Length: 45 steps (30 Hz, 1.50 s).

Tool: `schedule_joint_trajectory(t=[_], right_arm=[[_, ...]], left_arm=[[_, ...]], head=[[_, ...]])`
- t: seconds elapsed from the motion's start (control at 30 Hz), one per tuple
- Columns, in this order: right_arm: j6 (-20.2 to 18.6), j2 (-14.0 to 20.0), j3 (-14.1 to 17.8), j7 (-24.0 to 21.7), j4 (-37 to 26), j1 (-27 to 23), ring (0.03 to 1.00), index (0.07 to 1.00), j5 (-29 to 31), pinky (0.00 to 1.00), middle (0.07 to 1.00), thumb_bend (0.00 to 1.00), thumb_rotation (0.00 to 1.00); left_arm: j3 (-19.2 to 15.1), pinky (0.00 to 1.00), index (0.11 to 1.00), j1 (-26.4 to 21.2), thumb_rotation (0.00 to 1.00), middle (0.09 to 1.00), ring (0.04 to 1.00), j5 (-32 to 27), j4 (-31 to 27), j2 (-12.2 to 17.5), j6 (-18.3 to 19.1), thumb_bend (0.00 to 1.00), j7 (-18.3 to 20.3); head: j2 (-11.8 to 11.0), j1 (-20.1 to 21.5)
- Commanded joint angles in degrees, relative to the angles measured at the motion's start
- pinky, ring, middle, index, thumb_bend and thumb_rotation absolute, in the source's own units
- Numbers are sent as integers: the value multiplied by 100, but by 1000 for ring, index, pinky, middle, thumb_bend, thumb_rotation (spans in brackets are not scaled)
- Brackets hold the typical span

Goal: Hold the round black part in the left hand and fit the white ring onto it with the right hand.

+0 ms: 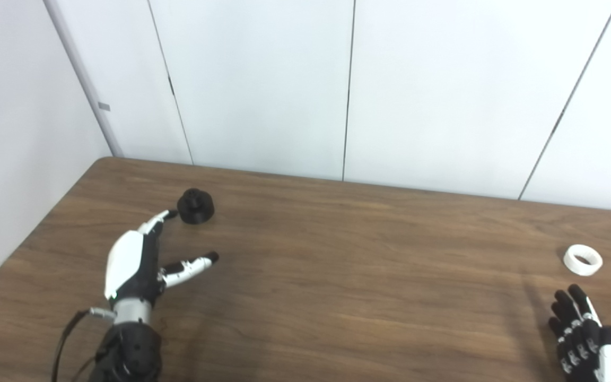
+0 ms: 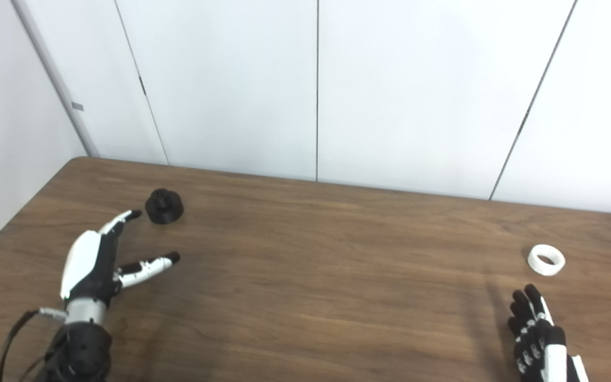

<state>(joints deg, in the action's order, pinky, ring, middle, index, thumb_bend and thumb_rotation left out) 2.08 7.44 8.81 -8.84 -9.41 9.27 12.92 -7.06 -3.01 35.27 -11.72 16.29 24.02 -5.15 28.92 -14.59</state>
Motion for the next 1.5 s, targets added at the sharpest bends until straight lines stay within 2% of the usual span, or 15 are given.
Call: schedule_joint_trajectory(t=[0.0, 0.13, 0.4, 0.77, 1.0, 1.07, 1.47], right_arm=[[62, -25, -45, -31, 238, 219, 965, 965, 51, 1000, 959, 530, 1000], [41, -36, -56, -11, 199, 237, 965, 966, 21, 1000, 959, 530, 1000], [65, -47, -55, 4, 245, 236, 954, 959, 2, 988, 950, 555, 1000], [60, -76, -60, 13, 244, 258, 958, 960, -15, 976, 952, 539, 1000], [73, -58, -60, -4, 266, 273, 951, 958, -17, 974, 945, 550, 1000], [69, -59, -58, -1, 255, 283, 946, 953, -16, 964, 941, 556, 1000], [67, -37, -42, -22, 201, 356, 932, 945, 17, 973, 938, 531, 1000]], left_arm=[[-39, 997, 863, -341, 375, 910, 948, 191, 115, 239, -41, 913, -205], [1, 1000, 853, -615, 379, 902, 946, 329, 602, 427, -42, 916, -345], [216, 1000, 858, -1140, 449, 922, 967, 648, 1516, 692, 98, 901, -454], [573, 1000, 837, -1959, 444, 917, 969, 564, 2752, 960, 191, 897, -451], [653, 1000, 828, -2335, 433, 910, 959, 328, 3299, 968, 113, 901, -474], [649, 1000, 796, -2418, 422, 887, 943, 220, 3442, 946, 53, 914, -503], [767, 1000, 800, -2658, 383, 889, 945, -237, 3782, 907, -21, 894, -455]], head=[[0, -9], [12, 0], [23, 11], [31, 76], [23, 93], [41, 122], [82, 132]])
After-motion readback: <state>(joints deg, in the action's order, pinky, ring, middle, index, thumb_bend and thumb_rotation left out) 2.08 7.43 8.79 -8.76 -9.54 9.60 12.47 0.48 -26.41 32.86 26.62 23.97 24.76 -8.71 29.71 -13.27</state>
